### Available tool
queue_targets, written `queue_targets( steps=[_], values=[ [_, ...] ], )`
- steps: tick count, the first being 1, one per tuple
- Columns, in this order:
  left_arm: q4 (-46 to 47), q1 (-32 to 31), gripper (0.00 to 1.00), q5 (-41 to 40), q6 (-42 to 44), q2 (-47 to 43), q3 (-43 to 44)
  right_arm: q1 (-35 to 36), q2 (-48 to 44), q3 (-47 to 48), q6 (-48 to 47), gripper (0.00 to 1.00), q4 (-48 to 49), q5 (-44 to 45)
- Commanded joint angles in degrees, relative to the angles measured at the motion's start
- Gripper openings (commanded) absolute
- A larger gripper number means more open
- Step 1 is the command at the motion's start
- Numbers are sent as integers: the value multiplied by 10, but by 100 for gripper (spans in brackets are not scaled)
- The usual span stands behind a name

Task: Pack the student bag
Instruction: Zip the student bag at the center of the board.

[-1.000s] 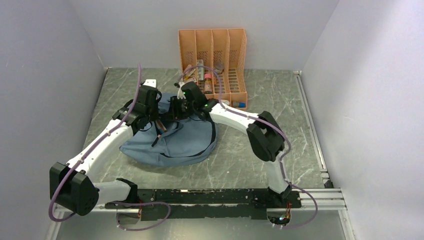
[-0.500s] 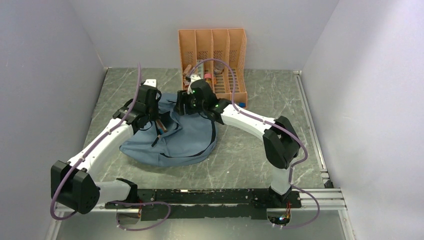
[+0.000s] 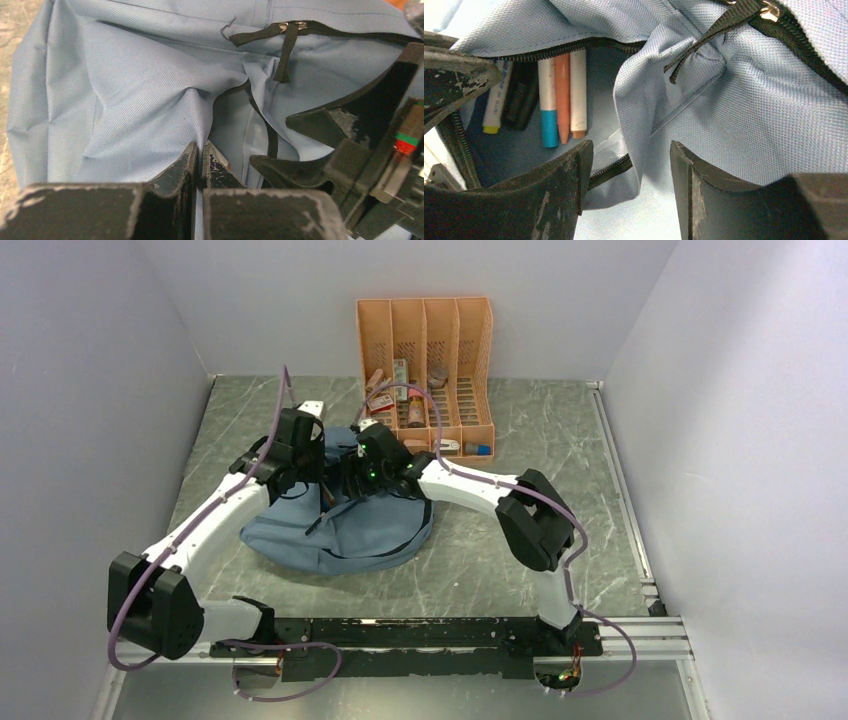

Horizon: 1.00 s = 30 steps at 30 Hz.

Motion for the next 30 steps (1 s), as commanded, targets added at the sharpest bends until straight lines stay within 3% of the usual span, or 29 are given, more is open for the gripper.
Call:
queue_targets(
  steps=[1,4,8,15,24,30],
  values=[
    [53,2,5,57,12,14,2,1,16,29,-10,59,-8,26],
    [45,2,5,69,14,29,7,1,16,24,-8,52,4,29],
    [38,1,5,74,9,38,7,1,0,-4,8,30,40,24],
    [13,-11,5,94,-15,48,19,-7,-36,-55,34,8,95,8],
    [-20,-49,5,106,-30,53,20,-35,-80,-130,77,4,177,-39],
    [-20,-57,28,114,-41,40,8,-47,-82,-154,92,5,203,-64]
  ],
)
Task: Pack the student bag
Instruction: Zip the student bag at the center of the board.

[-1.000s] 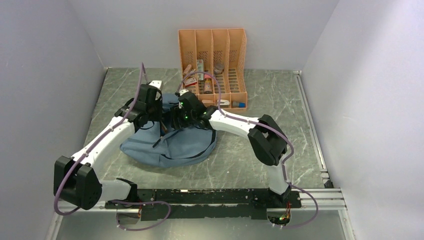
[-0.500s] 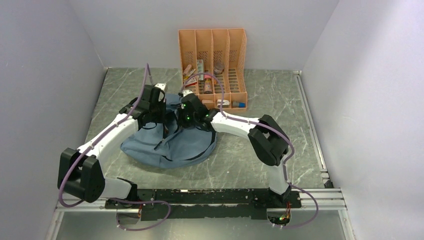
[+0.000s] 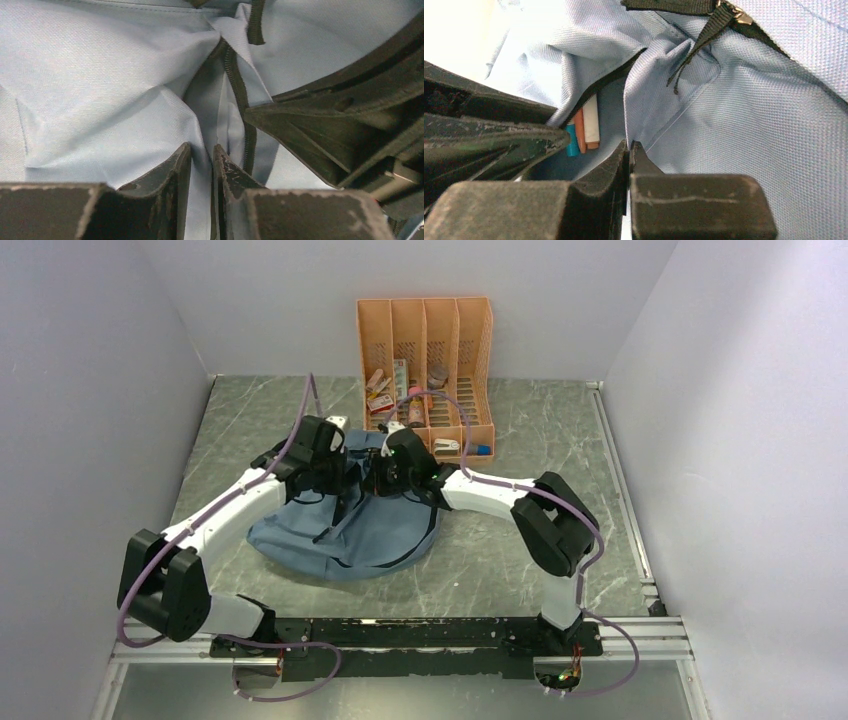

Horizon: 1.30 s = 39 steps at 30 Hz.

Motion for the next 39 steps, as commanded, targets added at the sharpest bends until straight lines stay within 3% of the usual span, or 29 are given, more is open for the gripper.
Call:
queue_targets(
  steps=[1,10,16,23,28,34,39],
  values=[
    [-2,-12,30,47,-23,-16,8,-12,-24,-12,15,5,49,-19],
    [-14,-12,49,-6,-48,-51,23,-35,-55,-49,19,20,106,-77],
    [-17,-7,54,-74,-71,-99,21,-57,-94,-89,21,33,168,-122],
    [-36,19,54,-127,-118,-138,-17,-57,-131,-84,-63,36,110,-52],
    [-60,25,53,-158,-182,-175,-50,-55,-173,-115,-128,37,123,-42],
    [-72,30,55,-181,-227,-201,-79,-46,-205,-122,-158,39,134,55],
    [-86,32,56,-183,-243,-198,-78,-46,-235,-172,-217,43,244,129]
  ],
)
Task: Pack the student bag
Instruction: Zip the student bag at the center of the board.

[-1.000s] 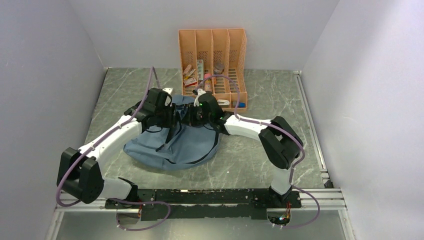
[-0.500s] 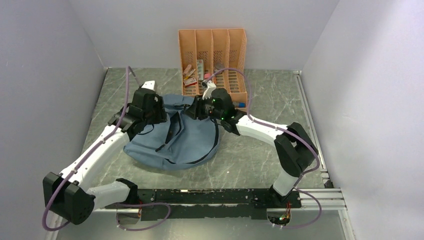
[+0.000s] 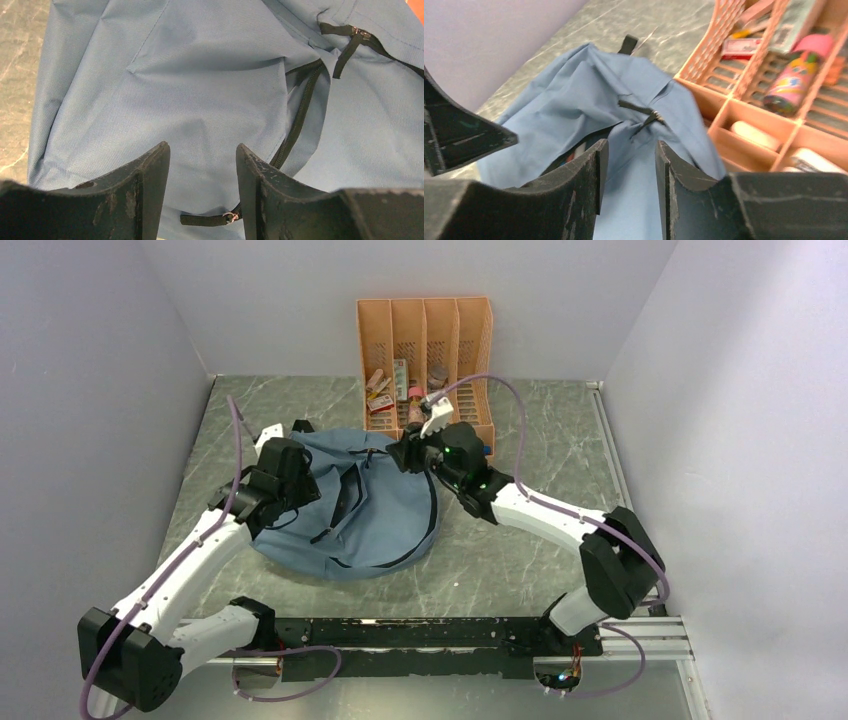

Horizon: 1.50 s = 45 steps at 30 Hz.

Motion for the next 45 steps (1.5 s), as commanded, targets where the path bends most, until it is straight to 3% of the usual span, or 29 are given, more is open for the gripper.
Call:
queue_targets(
  steps=[1,4,8,11,21,27,40,45],
  values=[
    [-27,6,56,-23,-38,-7,1,0,-39,-63,-85,43,143,88],
    [-70,9,60,-40,-73,-17,2,1,-44,-110,-154,41,260,99],
    [-123,12,76,-52,-133,-51,-8,8,-39,-99,-211,41,242,76],
    [-137,14,82,-46,-168,-85,-31,21,-37,-104,-225,42,254,64],
    [-64,18,78,35,-213,-141,-134,61,-30,-104,-252,43,236,44],
    [-43,25,74,8,-211,-136,-136,73,-42,-132,-296,43,247,-31],
    [-32,38,71,-2,-193,-143,-110,85,-39,-147,-334,43,241,-81],
    [-26,41,67,3,-196,-140,-130,88,-46,-155,-360,44,242,-147]
  ],
)
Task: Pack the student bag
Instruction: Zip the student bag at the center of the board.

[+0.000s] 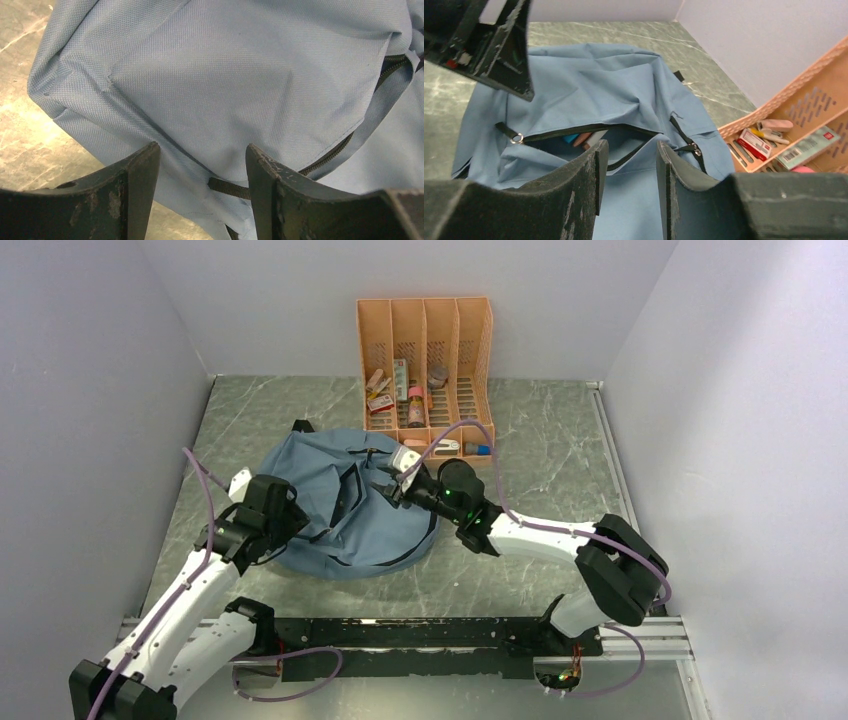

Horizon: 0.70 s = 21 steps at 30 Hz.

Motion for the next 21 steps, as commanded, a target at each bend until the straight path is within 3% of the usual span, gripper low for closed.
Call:
queue_targets(
  steps=[1,11,21],
  values=[
    [39,10,66,-3,-2,-6,-1,8,-16,-15,-36,44,20,-67],
    [33,10,69,-7,23,-9,54,25,-7,-7,-61,44,-2,-54],
    [54,10,68,24,8,0,-3,28,-13,-13,-66,44,1,-42]
  ],
)
